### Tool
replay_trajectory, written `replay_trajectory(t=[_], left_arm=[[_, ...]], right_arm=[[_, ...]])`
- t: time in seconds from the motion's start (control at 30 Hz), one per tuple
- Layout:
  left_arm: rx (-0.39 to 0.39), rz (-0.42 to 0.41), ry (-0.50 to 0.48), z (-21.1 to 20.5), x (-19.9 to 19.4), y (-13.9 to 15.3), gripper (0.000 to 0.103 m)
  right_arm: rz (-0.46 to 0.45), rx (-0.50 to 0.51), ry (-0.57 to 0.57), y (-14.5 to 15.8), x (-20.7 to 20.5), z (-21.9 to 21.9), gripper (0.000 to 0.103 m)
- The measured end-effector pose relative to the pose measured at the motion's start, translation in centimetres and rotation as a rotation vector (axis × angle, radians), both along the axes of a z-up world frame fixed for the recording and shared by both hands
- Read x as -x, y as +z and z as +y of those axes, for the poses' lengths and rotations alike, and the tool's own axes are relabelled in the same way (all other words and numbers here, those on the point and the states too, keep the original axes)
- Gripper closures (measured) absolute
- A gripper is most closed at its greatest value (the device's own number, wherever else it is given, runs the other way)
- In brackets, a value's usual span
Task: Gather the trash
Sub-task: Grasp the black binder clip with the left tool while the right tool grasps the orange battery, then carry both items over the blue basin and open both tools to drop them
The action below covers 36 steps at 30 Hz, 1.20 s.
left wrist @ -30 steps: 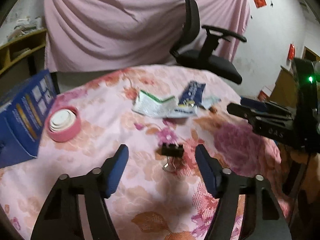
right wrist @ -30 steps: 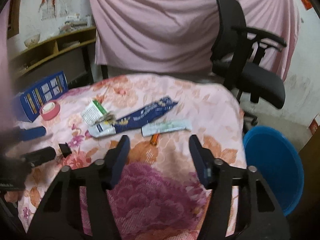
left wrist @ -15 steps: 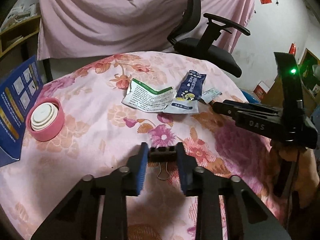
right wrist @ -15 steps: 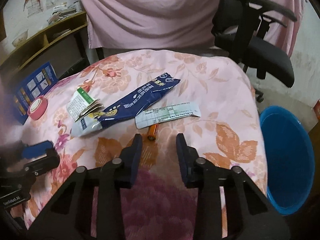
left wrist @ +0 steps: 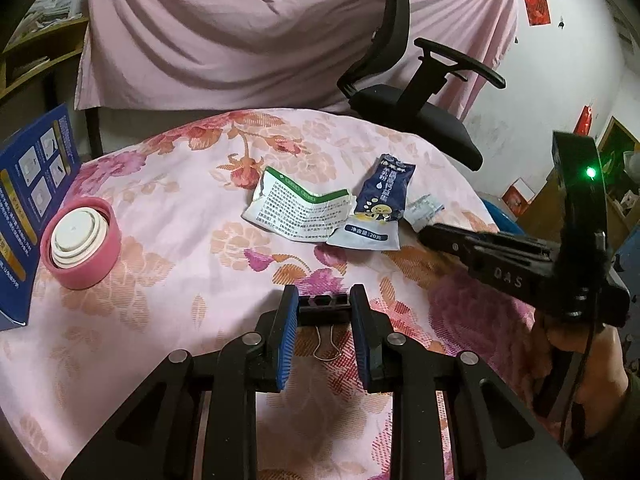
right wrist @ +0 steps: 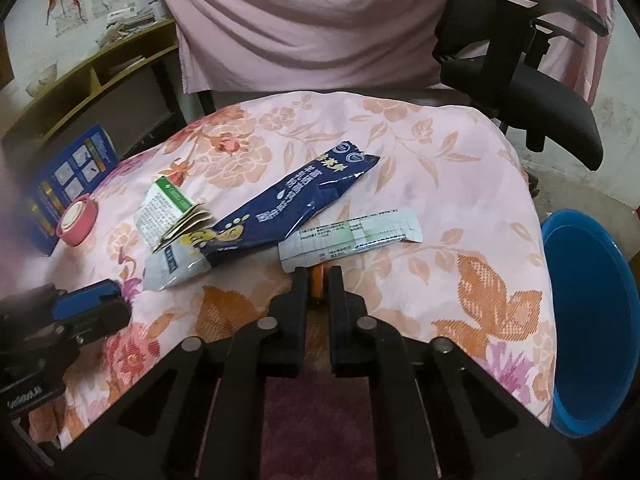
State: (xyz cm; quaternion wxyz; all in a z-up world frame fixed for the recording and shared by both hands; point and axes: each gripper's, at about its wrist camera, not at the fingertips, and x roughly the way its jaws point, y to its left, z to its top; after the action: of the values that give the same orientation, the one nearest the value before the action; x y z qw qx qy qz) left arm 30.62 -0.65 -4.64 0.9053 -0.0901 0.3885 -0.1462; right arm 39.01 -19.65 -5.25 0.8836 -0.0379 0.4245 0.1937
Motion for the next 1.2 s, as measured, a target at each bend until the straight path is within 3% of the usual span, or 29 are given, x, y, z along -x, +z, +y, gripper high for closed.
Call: replay_trajectory(t=[0.4,0.73,1.2], left_arm=[[-0.002,-0.135,0.019,0.2,2.2,1.8,0.081],[-0.004,-0.284,0.061,0.4,4.2,3.3,0.081],[-0.092,-0.694,0.109,-3.3,8.3,7.4,0.081]], right_arm=[[-0.032,-0.057,0.101,1.0,4.7,-0.4,0.066],[-0.254,-0.117,0.099,3.7,7.9,-1.2,0.066],[-0.636,-0.195,-0.017,8.3,11.7,-3.8,0.066]])
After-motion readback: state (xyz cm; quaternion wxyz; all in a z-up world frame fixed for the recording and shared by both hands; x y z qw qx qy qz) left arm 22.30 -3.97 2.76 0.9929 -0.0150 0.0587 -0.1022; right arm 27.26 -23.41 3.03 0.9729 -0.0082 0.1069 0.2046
